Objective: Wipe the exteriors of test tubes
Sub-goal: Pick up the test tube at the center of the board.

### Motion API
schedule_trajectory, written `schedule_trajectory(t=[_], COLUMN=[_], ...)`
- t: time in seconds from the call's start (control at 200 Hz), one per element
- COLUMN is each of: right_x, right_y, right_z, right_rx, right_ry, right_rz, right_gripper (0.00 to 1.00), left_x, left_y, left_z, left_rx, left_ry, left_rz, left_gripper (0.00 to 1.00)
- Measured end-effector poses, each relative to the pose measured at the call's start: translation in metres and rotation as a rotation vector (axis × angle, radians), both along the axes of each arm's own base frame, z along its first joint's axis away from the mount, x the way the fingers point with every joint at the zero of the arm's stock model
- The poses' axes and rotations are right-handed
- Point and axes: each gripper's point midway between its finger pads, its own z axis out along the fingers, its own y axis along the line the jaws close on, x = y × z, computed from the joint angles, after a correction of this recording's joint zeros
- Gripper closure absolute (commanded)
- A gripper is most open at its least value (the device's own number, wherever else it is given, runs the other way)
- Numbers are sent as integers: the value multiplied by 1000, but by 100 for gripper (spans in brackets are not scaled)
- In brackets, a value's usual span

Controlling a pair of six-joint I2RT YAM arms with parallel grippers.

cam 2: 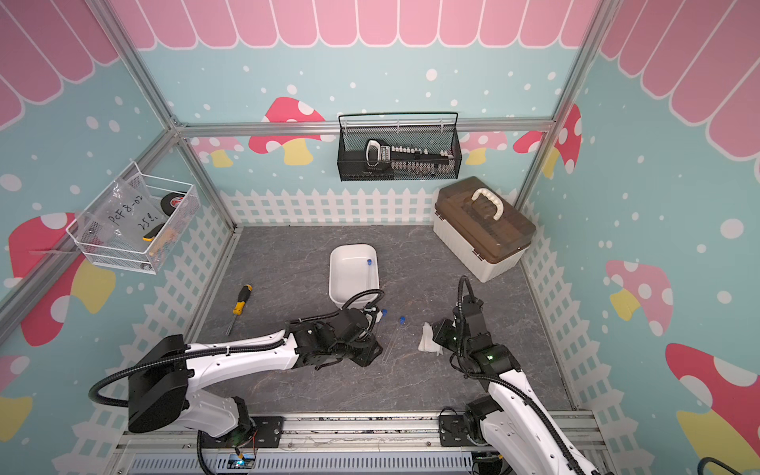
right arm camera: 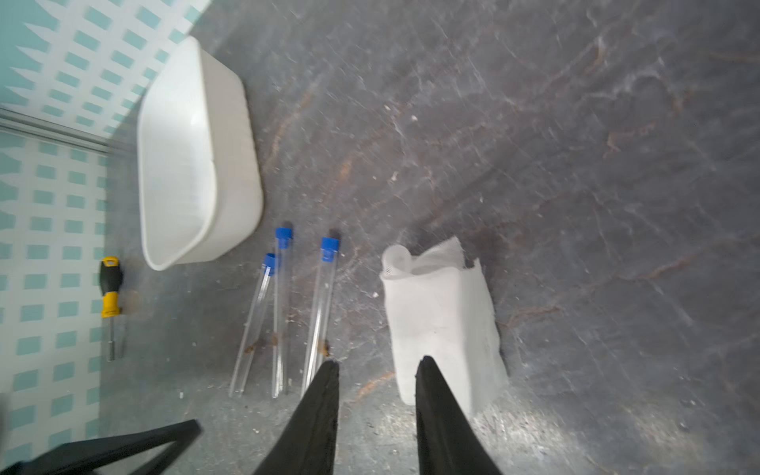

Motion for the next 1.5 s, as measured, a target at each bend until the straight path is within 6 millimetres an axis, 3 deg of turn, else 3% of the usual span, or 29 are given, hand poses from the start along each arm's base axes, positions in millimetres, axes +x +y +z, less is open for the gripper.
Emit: schedule_trajectory(t=[0.1,0.39,0.69,1.501], right_x=[2,-5,-16,-22], right_y=[3,0,-14,-19], right_z=[15,32,35,28], right_rx=[21,47,23,2], right_ry=[-38,-100,-113,-85], right_rz=[9,1,-47,-60], right_gripper=[68,68,68,68], left_x=[-3,5,9,14], left_y=[-13,-38,-27,-25], left_z=[-10,-31,-53,-75], left_rx=[25,121,223,300], left_ry=[13,-4,-2,-8], left_rz=[-23,-37,-16,-26], left_gripper=[55,55,57,73])
